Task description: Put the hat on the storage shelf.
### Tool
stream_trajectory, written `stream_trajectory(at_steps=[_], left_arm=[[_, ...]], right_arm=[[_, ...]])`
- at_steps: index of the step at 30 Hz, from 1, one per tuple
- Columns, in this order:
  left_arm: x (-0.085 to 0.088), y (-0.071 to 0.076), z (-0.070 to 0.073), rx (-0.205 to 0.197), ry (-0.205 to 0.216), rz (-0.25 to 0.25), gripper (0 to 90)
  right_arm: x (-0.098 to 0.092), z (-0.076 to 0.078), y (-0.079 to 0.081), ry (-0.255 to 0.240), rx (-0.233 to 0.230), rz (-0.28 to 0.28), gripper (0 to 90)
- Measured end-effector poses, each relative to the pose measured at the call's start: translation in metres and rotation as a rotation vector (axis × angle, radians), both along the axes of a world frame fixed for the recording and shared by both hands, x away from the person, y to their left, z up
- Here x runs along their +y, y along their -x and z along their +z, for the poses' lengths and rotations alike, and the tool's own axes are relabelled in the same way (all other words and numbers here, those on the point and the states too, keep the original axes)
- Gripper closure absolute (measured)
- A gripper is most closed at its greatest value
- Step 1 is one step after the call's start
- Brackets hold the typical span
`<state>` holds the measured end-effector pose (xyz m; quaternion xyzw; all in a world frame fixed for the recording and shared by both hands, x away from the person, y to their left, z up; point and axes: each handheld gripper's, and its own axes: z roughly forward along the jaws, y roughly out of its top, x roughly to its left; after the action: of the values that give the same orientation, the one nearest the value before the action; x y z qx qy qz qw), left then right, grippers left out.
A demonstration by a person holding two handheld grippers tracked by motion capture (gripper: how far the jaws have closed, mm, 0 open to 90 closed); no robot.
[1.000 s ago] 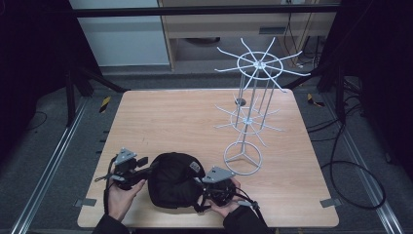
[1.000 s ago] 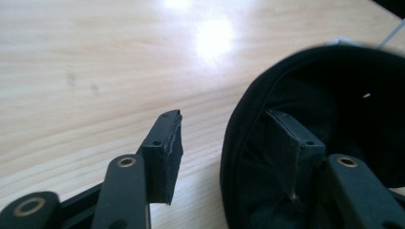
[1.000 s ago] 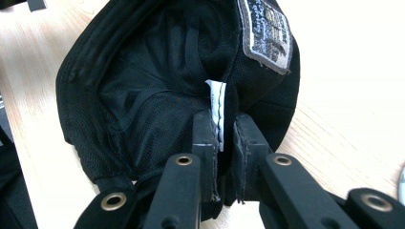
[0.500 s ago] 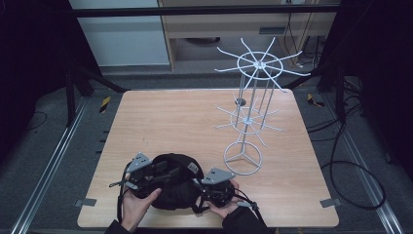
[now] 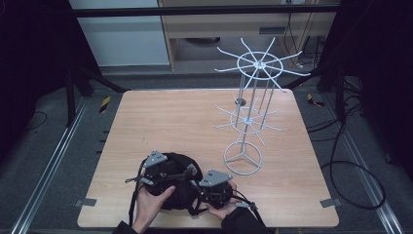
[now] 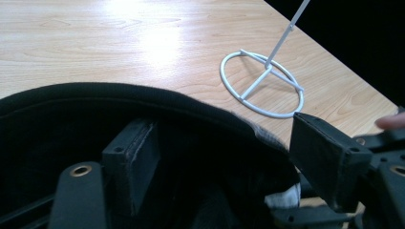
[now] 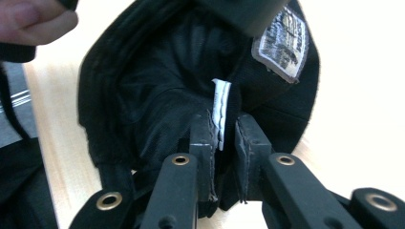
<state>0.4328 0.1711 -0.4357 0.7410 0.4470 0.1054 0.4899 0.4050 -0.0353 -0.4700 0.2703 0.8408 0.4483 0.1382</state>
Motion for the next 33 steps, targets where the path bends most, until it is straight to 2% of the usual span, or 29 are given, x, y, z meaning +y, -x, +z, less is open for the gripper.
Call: stream_trajectory(at_steps=[2, 6, 7, 8, 11, 16, 17, 20, 21, 26, 28, 29, 30, 33], left_arm=[[0.000, -0.001, 0.001, 0.011, 0.016, 0.001, 24.6], [-0.004, -0.001, 0.001, 0.005, 0.003, 0.006, 25.4], [-0.006, -0.001, 0.000, -0.003, -0.022, 0.014, 29.3], [-0.006, -0.001, -0.001, 0.000, -0.029, 0.017, 32.5], [-0.006, -0.003, -0.003, 0.018, -0.006, 0.000, 42.1], [-0.005, -0.001, -0.001, 0.014, 0.004, -0.007, 58.3], [-0.005, 0.000, -0.001, 0.015, 0.015, -0.010, 58.3], [0.000, 0.001, 0.004, 0.013, 0.053, -0.011, 67.4], [0.000, 0.001, 0.004, 0.013, 0.053, -0.011, 68.5], [0.011, 0.007, 0.018, -0.038, 0.061, -0.011, 75.0], [0.014, 0.009, 0.021, -0.055, 0.064, -0.013, 76.9], [0.014, 0.009, 0.021, -0.055, 0.064, -0.013, 77.9], [0.015, 0.010, 0.024, -0.062, 0.067, -0.019, 78.6], [0.017, 0.013, 0.030, -0.094, 0.075, -0.033, 79.7]], right_arm=[[0.001, 0.000, 0.001, 0.001, 0.000, 0.009, 79.8], [0.004, -0.001, 0.002, 0.006, 0.003, 0.026, 79.7], [0.005, -0.001, 0.003, 0.006, 0.006, 0.039, 79.6], [0.005, -0.001, 0.003, 0.006, 0.007, 0.042, 79.6], [0.005, -0.001, 0.003, 0.008, 0.004, 0.047, 78.7], [0.005, -0.001, 0.003, 0.002, 0.005, 0.046, 73.5], [0.005, -0.001, 0.003, 0.002, 0.005, 0.046, 73.5], [0.003, 0.002, 0.006, -0.017, 0.012, 0.066, 67.1], [0.003, 0.002, 0.006, -0.017, 0.012, 0.066, 67.1], [-0.015, 0.013, 0.013, -0.066, -0.001, 0.052, 62.1], [-0.025, 0.017, 0.012, -0.091, -0.012, 0.027, 60.8], [-0.025, 0.017, 0.012, -0.091, -0.012, 0.027, 60.8], [-0.031, 0.018, 0.009, -0.104, -0.012, 0.001, 59.9], [-0.035, 0.016, 0.006, -0.105, -0.007, -0.026, 57.7]])
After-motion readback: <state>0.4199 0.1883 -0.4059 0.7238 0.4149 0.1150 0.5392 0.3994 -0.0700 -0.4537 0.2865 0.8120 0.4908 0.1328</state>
